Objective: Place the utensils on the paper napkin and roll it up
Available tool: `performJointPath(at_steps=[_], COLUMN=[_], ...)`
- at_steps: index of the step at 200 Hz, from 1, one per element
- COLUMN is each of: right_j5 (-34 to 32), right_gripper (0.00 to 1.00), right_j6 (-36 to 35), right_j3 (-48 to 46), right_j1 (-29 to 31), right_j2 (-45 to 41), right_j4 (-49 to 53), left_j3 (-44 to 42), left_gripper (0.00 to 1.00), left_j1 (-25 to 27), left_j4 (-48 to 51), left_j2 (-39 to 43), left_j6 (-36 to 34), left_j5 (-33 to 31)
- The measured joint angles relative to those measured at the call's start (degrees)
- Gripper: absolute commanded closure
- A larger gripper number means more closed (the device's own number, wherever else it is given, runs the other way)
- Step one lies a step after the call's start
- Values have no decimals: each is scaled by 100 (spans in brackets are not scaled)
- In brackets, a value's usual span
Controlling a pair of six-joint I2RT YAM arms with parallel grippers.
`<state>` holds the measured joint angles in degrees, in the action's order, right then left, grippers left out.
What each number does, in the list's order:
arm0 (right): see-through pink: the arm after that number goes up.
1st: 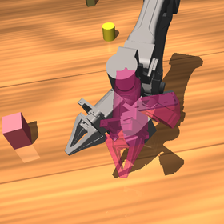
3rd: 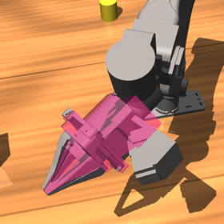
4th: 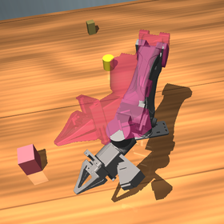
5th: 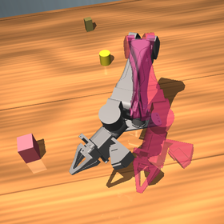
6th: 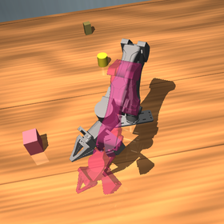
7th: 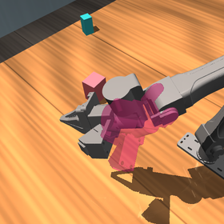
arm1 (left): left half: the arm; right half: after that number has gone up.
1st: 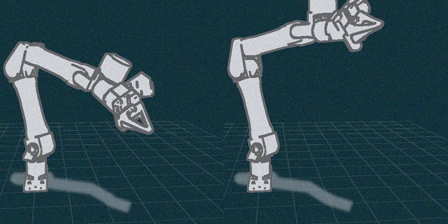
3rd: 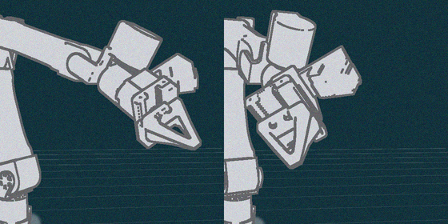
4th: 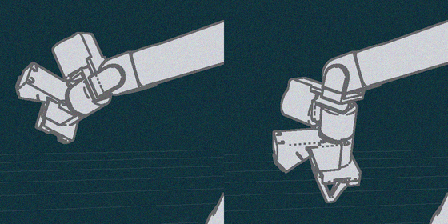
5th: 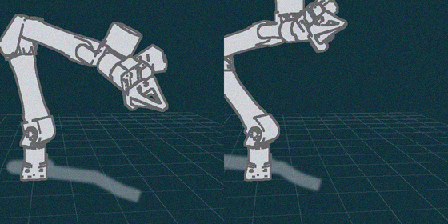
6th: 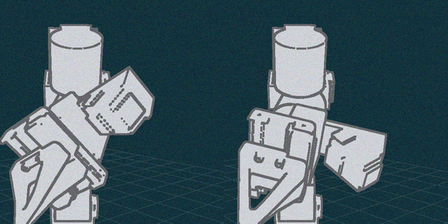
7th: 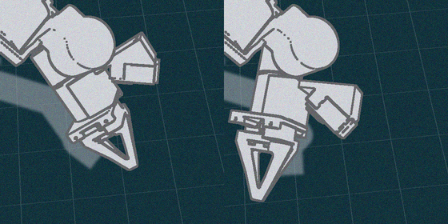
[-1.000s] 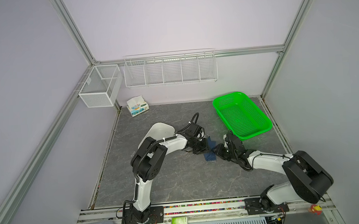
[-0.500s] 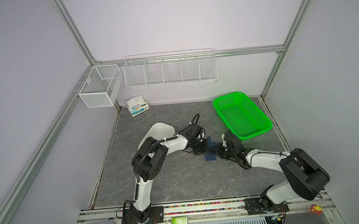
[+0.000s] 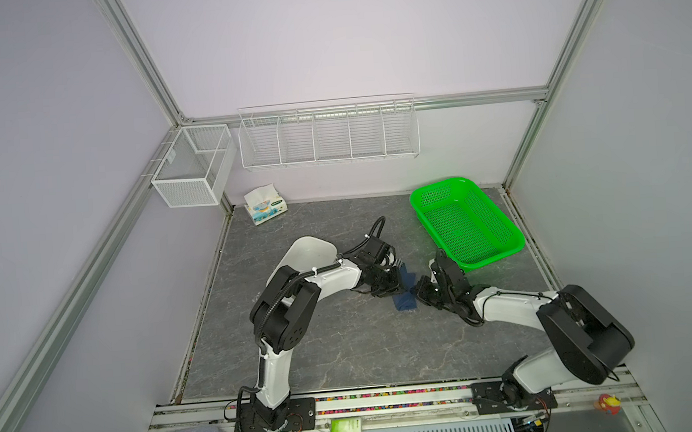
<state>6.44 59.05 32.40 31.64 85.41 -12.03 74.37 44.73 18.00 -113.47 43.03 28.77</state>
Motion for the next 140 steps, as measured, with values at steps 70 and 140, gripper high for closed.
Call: performJointPath(at_steps=[70,140], right_j5=[-70,-59], right_gripper=[94,87], right_j6=[2,-7], right_j3=[-4,-35], right_j1=[-11,-15], right_j2=[-11,-24], right_j4=[107,63], left_j3=[2,48], left_gripper=[83,85], left_j1=[-214,-201], left_j4=[118,116], left_j2=[7,-332], left_j6=[-219,-306], left_j5=[7,275])
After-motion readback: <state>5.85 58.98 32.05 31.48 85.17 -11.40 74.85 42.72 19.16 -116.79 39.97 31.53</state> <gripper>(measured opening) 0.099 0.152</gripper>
